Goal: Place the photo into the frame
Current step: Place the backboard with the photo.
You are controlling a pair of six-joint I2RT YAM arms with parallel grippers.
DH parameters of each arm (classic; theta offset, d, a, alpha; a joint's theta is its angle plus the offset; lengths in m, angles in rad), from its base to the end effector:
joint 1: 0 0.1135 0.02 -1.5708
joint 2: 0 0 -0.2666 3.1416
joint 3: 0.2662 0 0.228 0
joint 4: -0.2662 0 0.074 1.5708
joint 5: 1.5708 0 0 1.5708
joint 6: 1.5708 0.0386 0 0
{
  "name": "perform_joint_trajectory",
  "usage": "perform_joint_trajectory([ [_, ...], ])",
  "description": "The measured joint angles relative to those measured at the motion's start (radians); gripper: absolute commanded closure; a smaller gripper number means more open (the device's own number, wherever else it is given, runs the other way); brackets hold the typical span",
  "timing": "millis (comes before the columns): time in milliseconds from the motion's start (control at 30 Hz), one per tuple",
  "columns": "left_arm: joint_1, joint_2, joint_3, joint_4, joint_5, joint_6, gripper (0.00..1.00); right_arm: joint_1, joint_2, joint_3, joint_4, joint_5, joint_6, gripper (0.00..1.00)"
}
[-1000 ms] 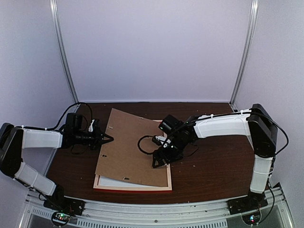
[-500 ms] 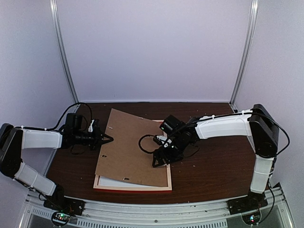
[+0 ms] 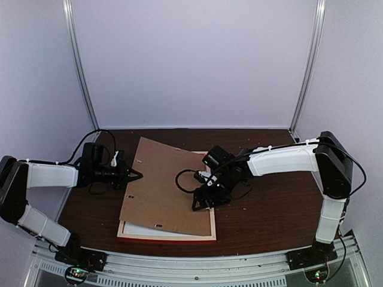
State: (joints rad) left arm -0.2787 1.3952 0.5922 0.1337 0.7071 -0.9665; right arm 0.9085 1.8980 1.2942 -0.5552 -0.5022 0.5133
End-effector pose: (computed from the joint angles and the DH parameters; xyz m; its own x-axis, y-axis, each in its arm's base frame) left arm 0.2338 -0.0930 0.1953 -0.9141 -0.3891 -0.1139 -0.0937 0.4761 -0.8744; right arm 0.2092 0.2984 0.1916 -0.8885 -0.4394 -0.1321 -0.4286 0.6921 0.5808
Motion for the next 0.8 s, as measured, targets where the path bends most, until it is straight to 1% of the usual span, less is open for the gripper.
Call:
perform_joint_trajectory([
  [133, 0.0, -0.011, -0.005, -0.002, -0.004, 0.0, 1.0, 0.0, -0.002, -0.005, 0.008, -0.013, 0.016, 0.19],
  [267, 0.0, -0.012, -0.009, -0.001, -0.008, 0.0, 1.0, 0.011, -0.002, -0.011, 0.025, -0.076, 0.034, 0.2],
  [467, 0.0, -0.012, -0.01, -0.001, -0.009, 0.0, 1.0, 0.036, -0.002, -0.017, 0.024, -0.122, 0.048, 0.2],
  [800, 0.0, -0.005, -0.014, 0.011, -0.009, 0.0, 1.0, 0.031, -0.003, -0.005, 0.0, -0.11, 0.05, 0.16],
])
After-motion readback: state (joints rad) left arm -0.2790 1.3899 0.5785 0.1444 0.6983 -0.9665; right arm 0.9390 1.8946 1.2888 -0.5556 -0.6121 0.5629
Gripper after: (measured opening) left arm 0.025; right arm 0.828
